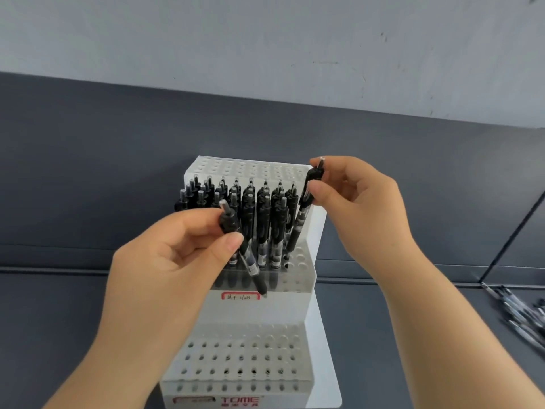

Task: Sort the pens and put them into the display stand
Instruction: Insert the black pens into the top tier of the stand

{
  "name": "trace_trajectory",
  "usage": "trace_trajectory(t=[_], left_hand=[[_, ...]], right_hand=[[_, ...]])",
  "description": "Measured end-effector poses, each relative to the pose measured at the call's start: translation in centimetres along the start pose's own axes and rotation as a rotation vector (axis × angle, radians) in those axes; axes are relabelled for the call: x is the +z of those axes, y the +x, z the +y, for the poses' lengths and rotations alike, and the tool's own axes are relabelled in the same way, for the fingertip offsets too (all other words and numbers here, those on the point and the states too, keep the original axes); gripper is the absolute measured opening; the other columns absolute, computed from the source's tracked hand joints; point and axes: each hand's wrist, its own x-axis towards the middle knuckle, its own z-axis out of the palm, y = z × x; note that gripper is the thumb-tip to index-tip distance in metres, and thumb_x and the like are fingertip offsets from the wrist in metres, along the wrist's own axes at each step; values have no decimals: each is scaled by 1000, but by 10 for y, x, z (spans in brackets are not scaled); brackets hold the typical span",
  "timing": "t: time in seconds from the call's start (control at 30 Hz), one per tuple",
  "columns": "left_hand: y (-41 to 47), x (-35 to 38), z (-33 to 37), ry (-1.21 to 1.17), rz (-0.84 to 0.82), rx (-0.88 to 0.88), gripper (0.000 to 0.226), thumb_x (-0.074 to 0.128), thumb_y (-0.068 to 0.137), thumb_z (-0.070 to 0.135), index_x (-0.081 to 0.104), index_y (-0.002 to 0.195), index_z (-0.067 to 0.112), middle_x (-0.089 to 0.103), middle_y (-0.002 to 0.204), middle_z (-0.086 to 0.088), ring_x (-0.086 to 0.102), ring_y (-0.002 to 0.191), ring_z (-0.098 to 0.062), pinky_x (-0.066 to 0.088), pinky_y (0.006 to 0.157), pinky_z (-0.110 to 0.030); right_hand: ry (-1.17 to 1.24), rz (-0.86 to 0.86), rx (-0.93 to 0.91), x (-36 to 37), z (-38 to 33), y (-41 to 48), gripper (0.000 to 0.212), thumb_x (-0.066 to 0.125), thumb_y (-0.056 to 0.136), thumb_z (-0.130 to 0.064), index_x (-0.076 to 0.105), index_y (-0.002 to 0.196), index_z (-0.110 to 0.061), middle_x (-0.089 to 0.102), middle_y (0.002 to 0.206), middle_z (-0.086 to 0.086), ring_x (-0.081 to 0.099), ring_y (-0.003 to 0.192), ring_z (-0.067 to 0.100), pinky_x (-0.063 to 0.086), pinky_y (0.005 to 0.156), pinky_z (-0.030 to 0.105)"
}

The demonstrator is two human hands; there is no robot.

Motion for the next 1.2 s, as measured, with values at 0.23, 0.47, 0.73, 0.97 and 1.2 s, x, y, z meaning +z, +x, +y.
trace_trajectory(t=[0.23, 0.47, 0.73, 0.97, 1.2], left_hand=[[13, 7, 15, 39, -57, 95, 27, 73, 73, 14, 64, 81, 38, 67, 76, 30, 63, 73, 13, 43, 61, 2], [48, 18, 37, 182, -170, 227, 17, 74, 72, 26, 68, 81, 39, 68, 82, 30, 65, 78, 10, 50, 74, -10], [57, 34, 37, 243, -257, 207, 13, 73, 75, 29, 68, 83, 37, 68, 81, 30, 61, 70, 15, 45, 66, -5], [54, 42, 18, 419, -273, 227, 21, 66, 79, 40, 57, 95, 48, 59, 95, 38, 51, 102, 10, 33, 83, -11], [56, 43, 16, 424, -264, 209, 19, 67, 79, 38, 58, 91, 50, 58, 94, 40, 52, 99, 13, 32, 81, -9]], right_hand=[[-44, -84, 62, 6, 13, 1, 23, 70, 82, -14, 68, 100, -27, 69, 86, -7, 67, 84, 13, 52, 84, 24], [-58, -105, 65, 2, 24, 4, 21, 71, 81, -13, 66, 85, -33, 70, 78, -9, 66, 76, 9, 52, 74, 16], [-51, -106, 79, -8, 34, 4, 18, 70, 82, -15, 65, 82, -33, 71, 74, -8, 67, 72, 7, 54, 74, 18], [-31, -124, 89, -12, 41, 0, 16, 70, 82, -16, 66, 81, -32, 71, 71, -8, 66, 68, 5, 53, 71, 15], [-44, -146, 90, -11, 44, -1, 17, 68, 84, -16, 66, 80, -32, 71, 70, -10, 66, 66, 1, 52, 71, 12]])
